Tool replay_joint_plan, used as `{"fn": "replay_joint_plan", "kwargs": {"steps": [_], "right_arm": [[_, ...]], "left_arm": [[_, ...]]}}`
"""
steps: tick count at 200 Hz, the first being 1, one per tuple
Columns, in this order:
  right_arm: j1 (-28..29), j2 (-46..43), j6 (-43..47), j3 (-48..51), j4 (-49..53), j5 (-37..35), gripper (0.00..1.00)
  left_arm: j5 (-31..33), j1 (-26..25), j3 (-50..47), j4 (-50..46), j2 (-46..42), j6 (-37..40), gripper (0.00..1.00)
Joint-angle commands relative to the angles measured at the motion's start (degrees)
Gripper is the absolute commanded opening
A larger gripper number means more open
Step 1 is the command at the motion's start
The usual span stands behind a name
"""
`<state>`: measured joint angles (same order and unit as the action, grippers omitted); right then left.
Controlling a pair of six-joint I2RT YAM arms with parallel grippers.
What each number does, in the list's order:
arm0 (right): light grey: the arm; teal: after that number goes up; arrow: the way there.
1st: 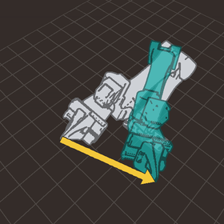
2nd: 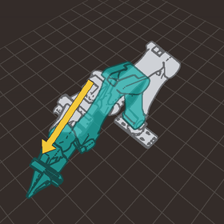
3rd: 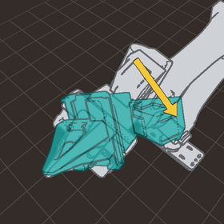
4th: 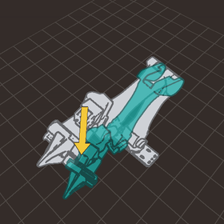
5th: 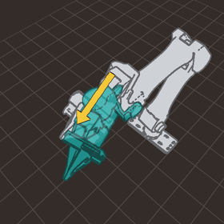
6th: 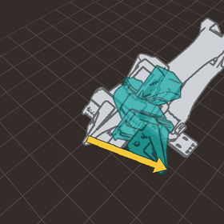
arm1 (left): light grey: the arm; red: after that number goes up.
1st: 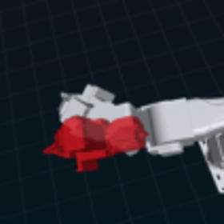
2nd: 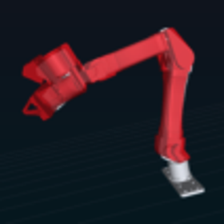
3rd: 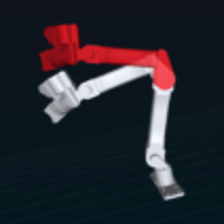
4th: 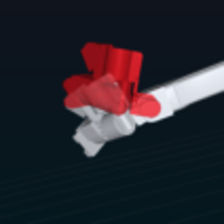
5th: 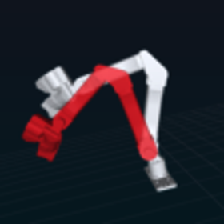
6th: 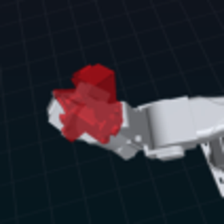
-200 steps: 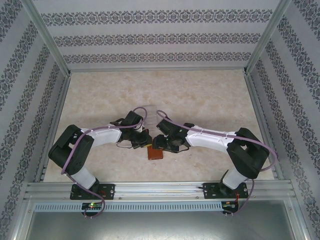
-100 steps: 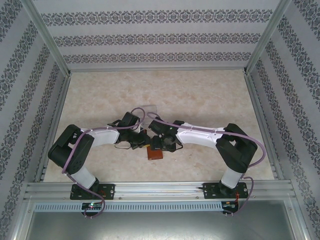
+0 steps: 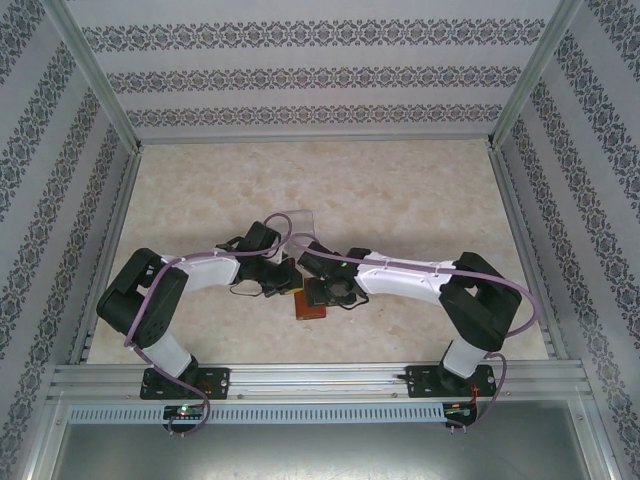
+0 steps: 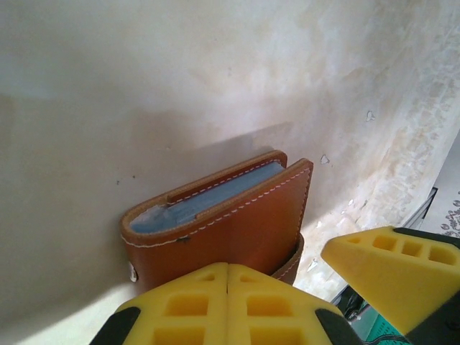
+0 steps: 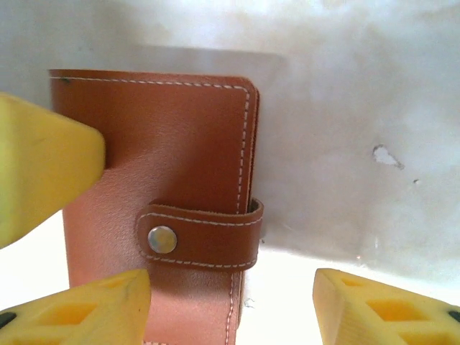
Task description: Take the credit cards out of the card holder
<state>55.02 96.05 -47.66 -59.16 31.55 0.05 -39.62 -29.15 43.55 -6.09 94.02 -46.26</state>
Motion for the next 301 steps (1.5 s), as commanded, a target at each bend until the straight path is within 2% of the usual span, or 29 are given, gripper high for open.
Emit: {"fn": "replay_joint_plan", "kwargs": {"steps": [1,45,84,138,178,249,280,301], "right_arm": [[0.5,-3.1,4.7,0.0,1.1,-2.9,0.62],[0.5,-4.4,8.5,-0.3,1.1,-2.0,0.56],[0.5,-3.2,12.2,-1.7,2.2,-1.2,0.51],[0.6,-0.4,12.1,-3.5,1.9,0.5,0.43],[1.4,2.8,11.0,-5.0,1.7,0.5,0.43],[2.8,7.9,9.7,-7.7,3.2,-4.4,0.5],[3.5,9.6,9.1,-8.3,4.6,-6.5,0.5],[3.9,9.9,8.6,-8.3,5.3,-7.8,0.46]], "left_arm": [[1.0,0.0,2.7,-5.6,-2.2,1.0,0.0],[4.1,0.1,7.8,-13.6,-1.0,4.9,0.0],[3.6,0.1,10.0,-14.8,2.7,5.9,0.0],[2.9,0.0,9.3,-13.8,6.5,6.9,0.0],[2.3,0.1,8.4,-12.9,7.0,6.9,0.0],[2.0,0.1,7.8,-12.5,6.8,7.2,0.0],[1.9,0.1,7.6,-12.6,6.6,7.3,0.0],[2.0,0.1,7.4,-12.7,6.5,7.5,0.0]]}}
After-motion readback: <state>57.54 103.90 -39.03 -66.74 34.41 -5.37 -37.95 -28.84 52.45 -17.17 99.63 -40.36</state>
